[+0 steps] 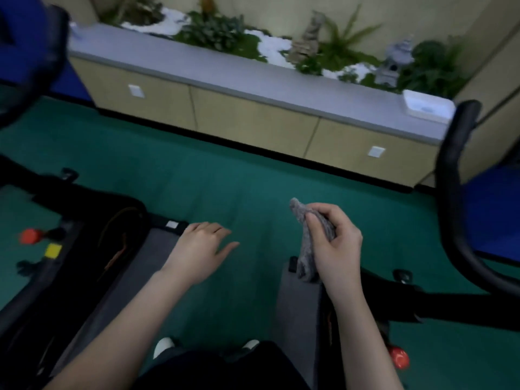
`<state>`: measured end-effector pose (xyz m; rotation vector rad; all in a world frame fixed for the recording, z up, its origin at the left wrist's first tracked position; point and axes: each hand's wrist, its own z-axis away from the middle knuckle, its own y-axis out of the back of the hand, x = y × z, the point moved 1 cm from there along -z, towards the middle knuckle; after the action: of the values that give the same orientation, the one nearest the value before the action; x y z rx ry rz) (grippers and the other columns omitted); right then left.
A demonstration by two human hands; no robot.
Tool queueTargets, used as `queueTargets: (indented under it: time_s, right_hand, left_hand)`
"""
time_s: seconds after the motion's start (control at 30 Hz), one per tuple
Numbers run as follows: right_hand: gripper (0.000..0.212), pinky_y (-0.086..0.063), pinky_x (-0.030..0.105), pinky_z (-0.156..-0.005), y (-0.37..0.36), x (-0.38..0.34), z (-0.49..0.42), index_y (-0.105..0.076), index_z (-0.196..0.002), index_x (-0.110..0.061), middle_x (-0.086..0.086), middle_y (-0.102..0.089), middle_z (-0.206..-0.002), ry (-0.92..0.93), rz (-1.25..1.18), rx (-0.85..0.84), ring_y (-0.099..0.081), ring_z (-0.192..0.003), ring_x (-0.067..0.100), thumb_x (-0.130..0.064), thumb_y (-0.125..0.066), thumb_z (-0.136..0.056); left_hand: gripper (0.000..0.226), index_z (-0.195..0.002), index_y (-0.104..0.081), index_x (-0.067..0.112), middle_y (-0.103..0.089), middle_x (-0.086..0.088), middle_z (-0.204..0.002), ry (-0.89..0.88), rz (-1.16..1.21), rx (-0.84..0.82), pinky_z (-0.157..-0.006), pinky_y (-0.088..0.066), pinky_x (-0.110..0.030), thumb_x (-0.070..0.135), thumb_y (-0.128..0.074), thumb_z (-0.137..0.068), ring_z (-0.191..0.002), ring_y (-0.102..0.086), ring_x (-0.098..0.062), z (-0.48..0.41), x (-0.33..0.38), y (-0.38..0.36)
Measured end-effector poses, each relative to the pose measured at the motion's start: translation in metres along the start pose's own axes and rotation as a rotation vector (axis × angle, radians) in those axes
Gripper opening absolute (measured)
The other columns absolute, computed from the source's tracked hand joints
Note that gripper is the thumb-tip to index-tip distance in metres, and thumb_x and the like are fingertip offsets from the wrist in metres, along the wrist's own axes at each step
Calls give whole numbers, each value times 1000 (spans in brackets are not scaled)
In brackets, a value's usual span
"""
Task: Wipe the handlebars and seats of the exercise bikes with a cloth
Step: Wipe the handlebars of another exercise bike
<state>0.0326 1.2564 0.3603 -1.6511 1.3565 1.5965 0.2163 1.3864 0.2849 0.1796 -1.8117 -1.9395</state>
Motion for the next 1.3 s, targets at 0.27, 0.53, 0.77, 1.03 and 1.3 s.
queueTargets:
  time_s: [0.27, 0.53, 0.77, 1.03, 1.3]
  right_hand:
    - [28, -44, 8, -76, -116, -25, 32, -65, -82, -28, -16, -68, -85, -13, -57, -230, -62, -85, -3, -2, -61, -89]
    - [27, -45, 10, -77, -238, -66, 82, -67, -83, -27, -17, -69, -87, 30, -34, -428, -64, -86, 0, -1, -62, -88]
    - [28, -45, 8, -75, -323, -89, 109, -67, -82, -28, -18, -69, -86, 62, 11, -527, -64, -85, 0, -1, -62, -88]
    - [20, -47, 13, -79, -382, -113, 107, -68, -87, -24, -16, -69, -89, 72, 25, -615, -64, -89, 3, -5, -62, -89]
    - [26, -46, 9, -73, -419, -117, 69, -68, -85, -26, -14, -70, -88, 40, -48, -685, -64, -86, 1, -2, -61, -90]
  left_hand:
    - [49, -133, -51, 17, -52, -2, -135, 338, 255, -138, -104, -37, -32, 48, -42, -96, -124, -49, -20, 99, -123, -11]
    - [49, -137, -46, 23, -47, 2, -139, 536, 320, -141, -102, -39, -32, 50, -39, -97, -124, -48, -19, 197, -230, -7]
    - [48, -134, -48, 25, -49, 5, -138, 590, 390, -34, -100, -39, -30, 52, -41, -95, -123, -49, -16, 242, -303, -5]
    - [47, -134, -50, 24, -49, 8, -136, 641, 458, 27, -97, -42, -27, 50, -42, -96, -118, -52, -12, 259, -335, -2]
    - [46, -133, -50, 25, -51, 9, -134, 742, 452, 99, -98, -40, -26, 50, -42, -95, -120, -51, -12, 239, -368, 10]
